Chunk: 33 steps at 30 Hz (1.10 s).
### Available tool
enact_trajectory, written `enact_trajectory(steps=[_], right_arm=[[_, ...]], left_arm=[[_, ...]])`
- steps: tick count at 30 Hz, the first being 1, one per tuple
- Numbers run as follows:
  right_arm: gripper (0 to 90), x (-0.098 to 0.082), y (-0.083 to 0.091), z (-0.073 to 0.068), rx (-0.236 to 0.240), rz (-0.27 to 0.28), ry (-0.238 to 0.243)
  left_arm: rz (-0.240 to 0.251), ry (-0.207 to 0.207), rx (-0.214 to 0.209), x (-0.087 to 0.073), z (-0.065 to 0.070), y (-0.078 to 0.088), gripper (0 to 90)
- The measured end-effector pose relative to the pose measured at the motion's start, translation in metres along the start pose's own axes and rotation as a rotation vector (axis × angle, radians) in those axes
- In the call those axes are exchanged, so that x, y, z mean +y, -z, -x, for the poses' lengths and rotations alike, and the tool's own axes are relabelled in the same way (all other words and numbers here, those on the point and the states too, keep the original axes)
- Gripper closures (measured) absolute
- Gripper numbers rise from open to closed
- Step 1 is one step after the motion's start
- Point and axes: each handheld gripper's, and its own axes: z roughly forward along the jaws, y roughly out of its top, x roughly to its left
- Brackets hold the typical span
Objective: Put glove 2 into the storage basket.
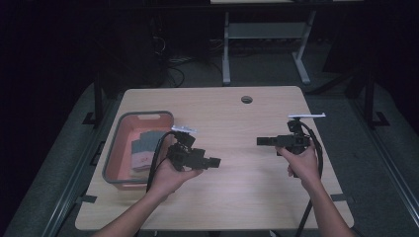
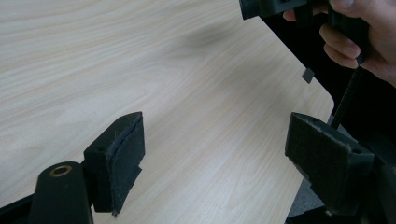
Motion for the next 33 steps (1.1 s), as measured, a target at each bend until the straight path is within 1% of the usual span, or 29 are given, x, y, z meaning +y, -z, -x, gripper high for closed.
enact_trajectory(steps=[3,9,11,15,16,17,22,26,33], right_arm=[[35.8,-0.002,0.001,0.002,-0.003,-0.005,0.000],[35.0,-0.010,0.005,0.009,-0.014,-0.010,-0.005],[35.1,-0.012,0.007,0.012,-0.014,-0.006,-0.006],[35.0,-0.015,0.008,0.013,-0.014,-0.007,-0.008],[35.0,-0.017,0.008,0.014,-0.015,-0.004,0.001],[35.0,-0.018,0.009,0.014,-0.017,-0.007,-0.005],[34.1,-0.022,0.009,0.015,-0.021,-0.012,0.008],[34.1,-0.027,0.010,0.016,-0.016,-0.014,0.016],[34.0,-0.038,0.011,0.020,-0.009,-0.015,0.010]], left_arm=[[-0.003,-0.004,-0.002,-0.002,0.001,-0.002,19.9],[-0.004,0.001,-0.006,-0.008,0.002,-0.008,19.9],[-0.008,-0.006,-0.007,-0.010,0.004,-0.011,19.8],[-0.003,-0.012,-0.006,-0.013,0.006,-0.014,19.8],[-0.007,-0.016,-0.009,-0.015,0.007,-0.016,19.8],[-0.007,-0.016,-0.009,-0.015,0.007,-0.016,19.8],[-0.011,-0.020,-0.014,-0.021,0.010,-0.021,19.8],[-0.018,-0.024,-0.021,-0.026,0.011,-0.023,19.8],[-0.022,-0.027,-0.033,-0.035,0.013,-0.027,19.8]])
